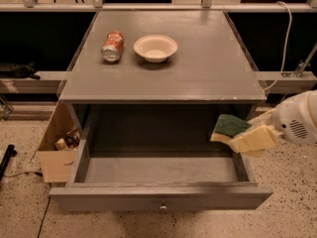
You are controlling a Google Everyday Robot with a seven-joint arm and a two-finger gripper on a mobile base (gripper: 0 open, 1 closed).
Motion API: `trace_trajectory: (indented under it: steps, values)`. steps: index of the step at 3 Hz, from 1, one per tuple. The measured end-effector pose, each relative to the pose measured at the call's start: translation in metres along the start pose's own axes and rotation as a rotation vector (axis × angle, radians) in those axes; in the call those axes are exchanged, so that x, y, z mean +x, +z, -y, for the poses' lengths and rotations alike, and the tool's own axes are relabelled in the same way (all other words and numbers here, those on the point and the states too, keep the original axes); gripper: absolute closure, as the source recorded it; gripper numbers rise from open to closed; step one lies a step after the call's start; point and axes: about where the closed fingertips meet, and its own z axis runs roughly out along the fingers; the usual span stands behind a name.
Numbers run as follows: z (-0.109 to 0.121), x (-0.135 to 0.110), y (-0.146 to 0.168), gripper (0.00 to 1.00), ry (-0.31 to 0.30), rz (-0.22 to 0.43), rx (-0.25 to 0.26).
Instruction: Place sponge into top drawer
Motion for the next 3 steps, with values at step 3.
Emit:
trace_trajectory:
  steps: [3]
  values:
    - [-0.004,0.003,0.066,1.00,0.129,0.032,0.012]
